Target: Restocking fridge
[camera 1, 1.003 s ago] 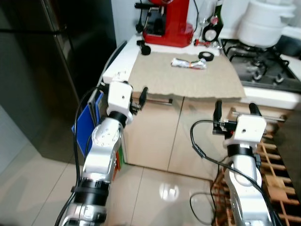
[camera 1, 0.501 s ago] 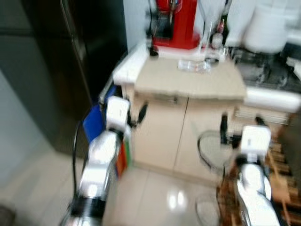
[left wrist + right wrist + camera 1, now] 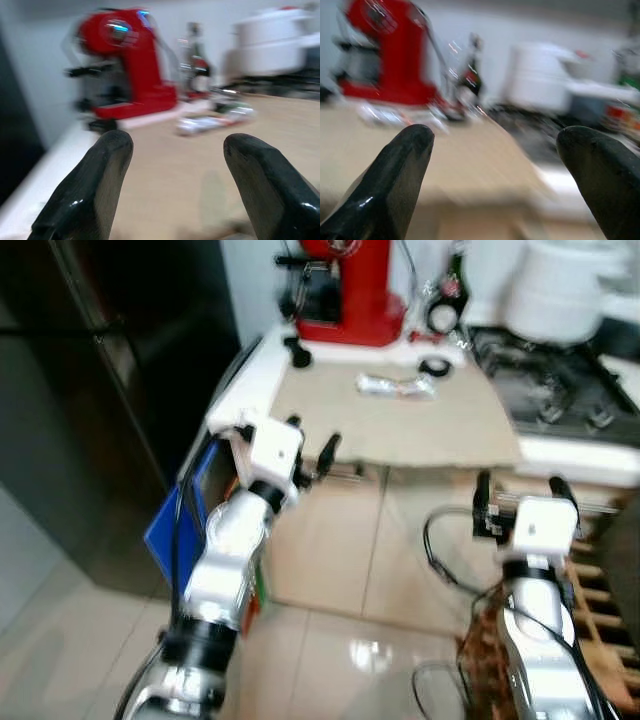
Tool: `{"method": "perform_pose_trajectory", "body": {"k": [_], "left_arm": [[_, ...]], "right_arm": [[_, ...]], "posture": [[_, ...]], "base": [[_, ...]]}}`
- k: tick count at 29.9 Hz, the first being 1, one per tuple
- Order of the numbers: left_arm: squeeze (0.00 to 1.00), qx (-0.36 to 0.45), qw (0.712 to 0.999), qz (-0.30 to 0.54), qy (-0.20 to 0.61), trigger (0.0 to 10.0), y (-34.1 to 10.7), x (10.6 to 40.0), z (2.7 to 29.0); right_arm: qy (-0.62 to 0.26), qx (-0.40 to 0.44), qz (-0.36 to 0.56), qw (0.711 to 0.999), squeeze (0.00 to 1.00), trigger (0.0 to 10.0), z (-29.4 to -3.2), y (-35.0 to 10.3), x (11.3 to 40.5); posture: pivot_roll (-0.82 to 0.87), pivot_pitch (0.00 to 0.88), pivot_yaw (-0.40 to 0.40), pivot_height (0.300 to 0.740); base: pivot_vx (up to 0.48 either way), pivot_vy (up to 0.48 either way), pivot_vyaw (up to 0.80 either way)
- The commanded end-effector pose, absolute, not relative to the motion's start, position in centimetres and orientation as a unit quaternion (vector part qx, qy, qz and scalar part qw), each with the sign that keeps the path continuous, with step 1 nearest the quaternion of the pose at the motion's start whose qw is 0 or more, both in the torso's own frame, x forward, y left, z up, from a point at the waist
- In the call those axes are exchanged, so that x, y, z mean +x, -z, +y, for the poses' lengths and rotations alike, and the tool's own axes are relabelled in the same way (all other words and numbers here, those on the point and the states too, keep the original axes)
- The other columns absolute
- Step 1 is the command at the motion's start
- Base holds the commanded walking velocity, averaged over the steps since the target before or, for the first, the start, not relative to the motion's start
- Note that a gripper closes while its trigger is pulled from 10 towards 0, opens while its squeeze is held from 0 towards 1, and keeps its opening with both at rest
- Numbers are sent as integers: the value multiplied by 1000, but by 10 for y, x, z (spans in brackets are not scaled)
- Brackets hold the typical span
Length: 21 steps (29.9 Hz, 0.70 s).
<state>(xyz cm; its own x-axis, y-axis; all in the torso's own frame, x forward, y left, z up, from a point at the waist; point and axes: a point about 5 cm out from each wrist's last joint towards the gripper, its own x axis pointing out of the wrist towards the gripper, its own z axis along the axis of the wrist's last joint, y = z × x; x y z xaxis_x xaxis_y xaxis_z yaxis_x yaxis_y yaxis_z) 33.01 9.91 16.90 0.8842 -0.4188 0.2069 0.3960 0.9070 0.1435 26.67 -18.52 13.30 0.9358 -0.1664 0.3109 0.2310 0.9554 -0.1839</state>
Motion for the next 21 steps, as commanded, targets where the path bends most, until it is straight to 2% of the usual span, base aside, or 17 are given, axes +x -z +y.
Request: {"method": "perform_pose_trajectory", "body": {"k": [1,8,11,13,19,20,21], "left_arm": [[0,45,974,-107,196,10000,-164,332,106],[0,32,968,-129,211,10000,-172,329,96],[0,23,968,-129,215,10000,-172,328,94],[0,14,968,-133,211,10000,-174,328,93],[0,9,971,-130,202,10000,-175,329,91],[0,7,971,-127,201,10000,-174,331,90],[0,7,971,-127,201,10000,-174,331,90]], "right_arm": [[95,-103,-153,978,0,10000,-181,-136,269],[90,-125,-225,962,0,10000,-182,-183,283],[86,-130,-228,961,0,10000,-184,-190,286],[50,-142,-218,964,0,10000,-187,-201,294],[-48,-191,-167,966,0,10000,-199,-219,308],[-88,-211,-124,966,0,10000,-207,-217,316],[-88,-211,-124,966,0,10000,-207,-217,316]], "posture": [[-18,0,44,740],[-21,0,44,740],[-23,0,42,740],[-31,0,40,740],[-49,9,28,740],[-55,13,27,740],[-55,13,27,740]], "base": [[472,0,0],[471,0,0],[470,0,0],[457,0,0],[0,0,0],[0,0,0],[0,0,0]]}}
